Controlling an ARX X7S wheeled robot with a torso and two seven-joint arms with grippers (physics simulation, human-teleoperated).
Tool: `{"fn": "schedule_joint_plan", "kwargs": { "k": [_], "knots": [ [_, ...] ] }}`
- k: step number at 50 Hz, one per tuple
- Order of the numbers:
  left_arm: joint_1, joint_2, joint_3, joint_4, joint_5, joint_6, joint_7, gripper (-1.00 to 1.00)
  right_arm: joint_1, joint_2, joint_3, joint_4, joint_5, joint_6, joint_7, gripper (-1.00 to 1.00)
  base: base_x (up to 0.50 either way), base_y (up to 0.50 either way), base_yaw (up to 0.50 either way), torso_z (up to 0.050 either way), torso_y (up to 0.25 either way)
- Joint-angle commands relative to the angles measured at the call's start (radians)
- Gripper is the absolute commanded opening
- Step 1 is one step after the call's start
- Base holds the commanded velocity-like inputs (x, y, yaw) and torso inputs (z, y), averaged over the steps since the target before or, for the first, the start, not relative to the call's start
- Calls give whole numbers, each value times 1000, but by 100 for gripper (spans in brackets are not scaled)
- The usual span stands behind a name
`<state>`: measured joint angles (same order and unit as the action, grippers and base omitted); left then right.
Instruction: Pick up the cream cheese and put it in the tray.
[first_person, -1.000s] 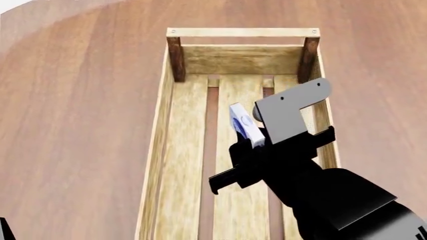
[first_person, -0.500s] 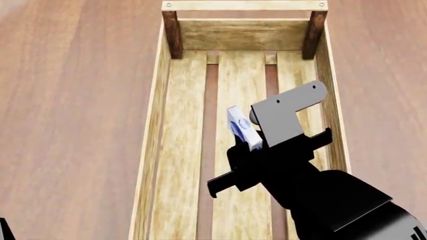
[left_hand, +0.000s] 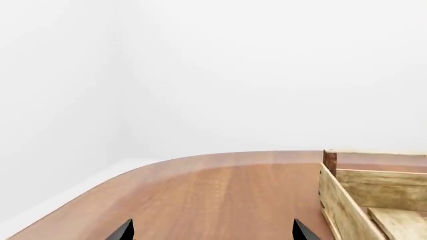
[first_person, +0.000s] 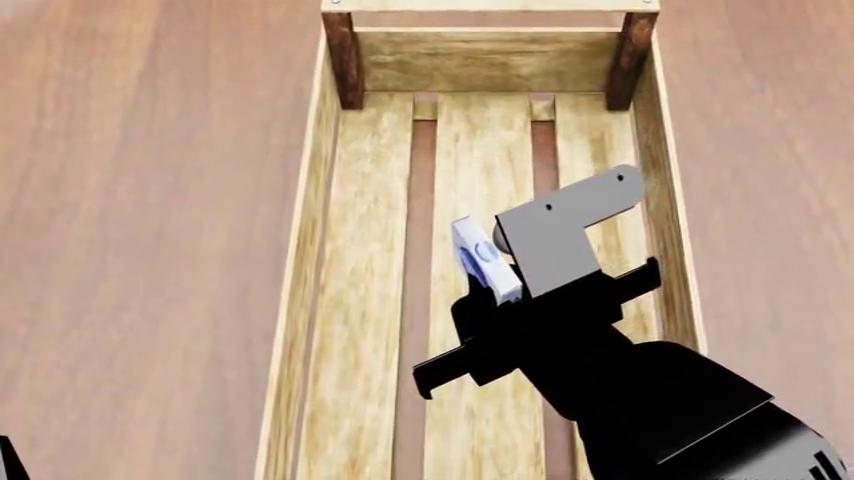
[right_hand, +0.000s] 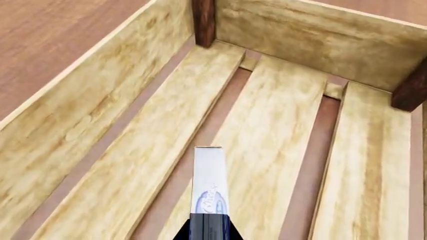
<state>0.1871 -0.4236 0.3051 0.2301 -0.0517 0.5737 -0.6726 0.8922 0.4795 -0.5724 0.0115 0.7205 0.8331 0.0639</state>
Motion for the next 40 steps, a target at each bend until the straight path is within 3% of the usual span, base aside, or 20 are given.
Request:
{"fn": "schedule_joint_plan", "kwargs": {
  "k": [1,40],
  "knots": [
    [2,2,-4,4,11,-9,-10,100,6,-3,-3,3,-16,-10,-10,-100,0,0,0,0,-109],
    [-8,-3,9,-11,-1,9,-4,100,2,-6,-17,24,-22,-23,-14,-100,0,0,0,0,-60]
  ]
}}
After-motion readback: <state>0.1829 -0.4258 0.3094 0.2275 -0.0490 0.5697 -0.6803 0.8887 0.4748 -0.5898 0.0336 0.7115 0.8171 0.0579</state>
